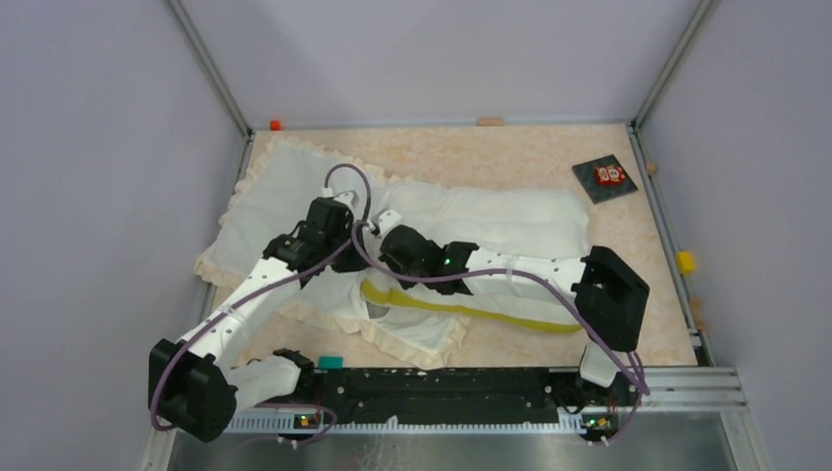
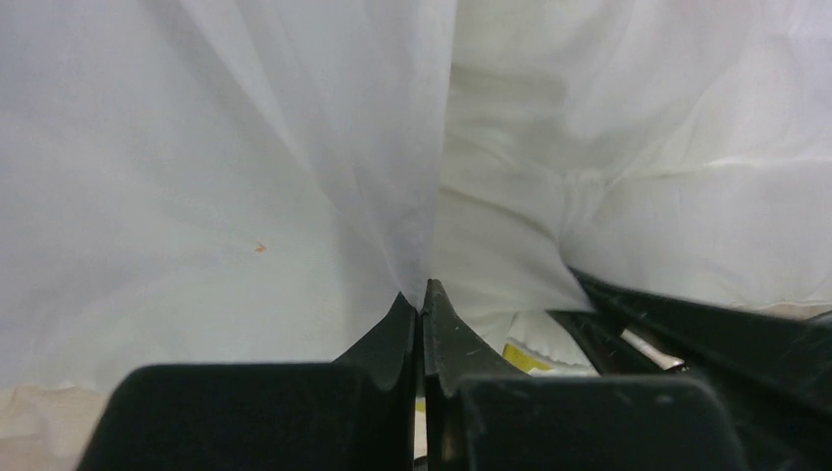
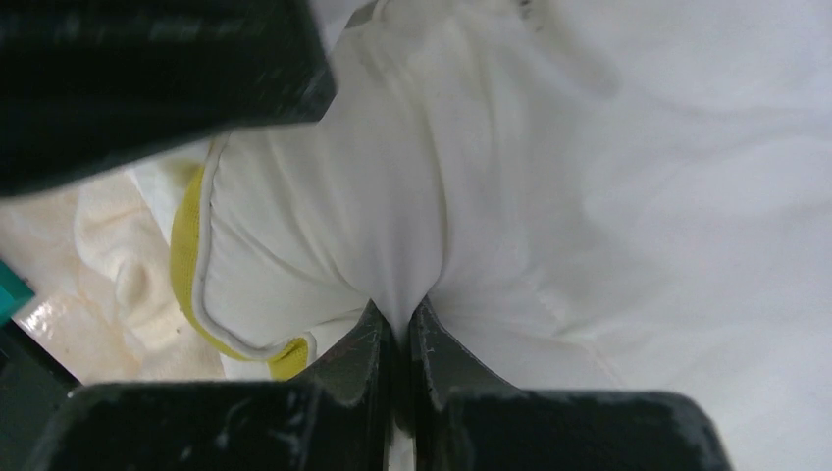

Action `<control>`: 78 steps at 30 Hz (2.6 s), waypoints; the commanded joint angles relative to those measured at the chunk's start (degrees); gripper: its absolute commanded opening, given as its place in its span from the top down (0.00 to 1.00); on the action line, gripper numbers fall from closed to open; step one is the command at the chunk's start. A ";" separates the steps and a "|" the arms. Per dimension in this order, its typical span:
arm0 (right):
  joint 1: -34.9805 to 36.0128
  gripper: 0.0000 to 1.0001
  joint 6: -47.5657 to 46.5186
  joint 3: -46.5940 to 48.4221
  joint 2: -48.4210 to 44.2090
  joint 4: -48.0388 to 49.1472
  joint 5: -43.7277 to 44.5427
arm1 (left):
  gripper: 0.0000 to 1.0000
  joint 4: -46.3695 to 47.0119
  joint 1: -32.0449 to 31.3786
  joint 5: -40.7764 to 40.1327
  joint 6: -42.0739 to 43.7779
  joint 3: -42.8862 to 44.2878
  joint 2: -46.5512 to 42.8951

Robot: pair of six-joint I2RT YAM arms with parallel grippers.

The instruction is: Put the pillow into the pillowcase

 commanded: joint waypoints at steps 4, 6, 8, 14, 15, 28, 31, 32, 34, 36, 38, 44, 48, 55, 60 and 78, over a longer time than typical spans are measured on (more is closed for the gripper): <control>-4.41 1.00 7.41 9.29 0.89 0.67 3.78 | 1.00 -6.35 -0.64 10.50 0.66 5.10 -4.98; -4.36 1.00 10.04 8.44 2.41 2.64 2.87 | 1.00 -6.44 -0.69 13.29 -1.67 6.72 -6.25; -4.32 1.00 13.38 8.16 4.13 3.46 2.91 | 1.00 -4.90 -0.69 17.68 -4.84 7.82 -7.13; -4.30 1.00 17.81 5.90 6.26 9.25 0.66 | 1.00 -3.35 -0.64 17.46 -9.17 7.42 -8.90; -4.23 1.00 18.50 4.61 5.18 10.60 -0.57 | 1.00 -2.55 -0.68 16.09 -9.69 5.89 -9.01; -8.42 0.38 15.07 -3.22 -13.03 3.77 -1.53 | 0.96 14.77 -0.67 13.78 -10.77 -2.95 2.05; -12.88 0.35 11.48 -2.99 -13.71 2.54 -3.17 | 0.90 14.75 -0.69 12.96 -9.35 -2.12 3.22; -14.32 0.34 10.55 -2.68 -13.37 2.22 -3.55 | 0.87 14.43 -0.69 13.01 -8.96 -1.79 3.58; -16.77 0.33 8.25 -2.20 -12.50 2.66 -3.54 | 0.79 13.98 -0.69 13.03 -8.14 -0.93 4.18; -19.06 0.32 6.42 -1.61 -10.81 3.58 -3.20 | 0.71 13.52 -0.69 12.21 -7.06 0.13 4.26; -20.88 0.31 5.43 -0.65 -8.00 3.93 -2.99 | 0.60 13.51 -0.67 11.06 -6.08 1.63 4.95; -21.37 0.34 9.36 -3.55 -0.88 5.29 -6.41 | 0.30 11.79 -0.67 1.60 -2.65 8.08 9.66; -19.03 0.48 18.02 -8.90 -1.41 5.60 -7.33 | 0.28 13.14 -0.68 -6.11 -0.18 13.20 14.29; -16.68 0.47 23.29 -11.45 -6.99 6.31 -9.17 | 0.33 13.39 -0.67 -14.99 3.44 22.51 26.74; -18.39 0.38 17.87 -7.54 -10.54 4.30 -7.71 | 0.37 12.06 -0.64 -19.04 5.11 28.31 33.58; -27.66 0.18 -4.39 9.07 12.18 24.01 -29.49 | 0.99 14.07 -0.66 -17.74 4.56 31.67 39.08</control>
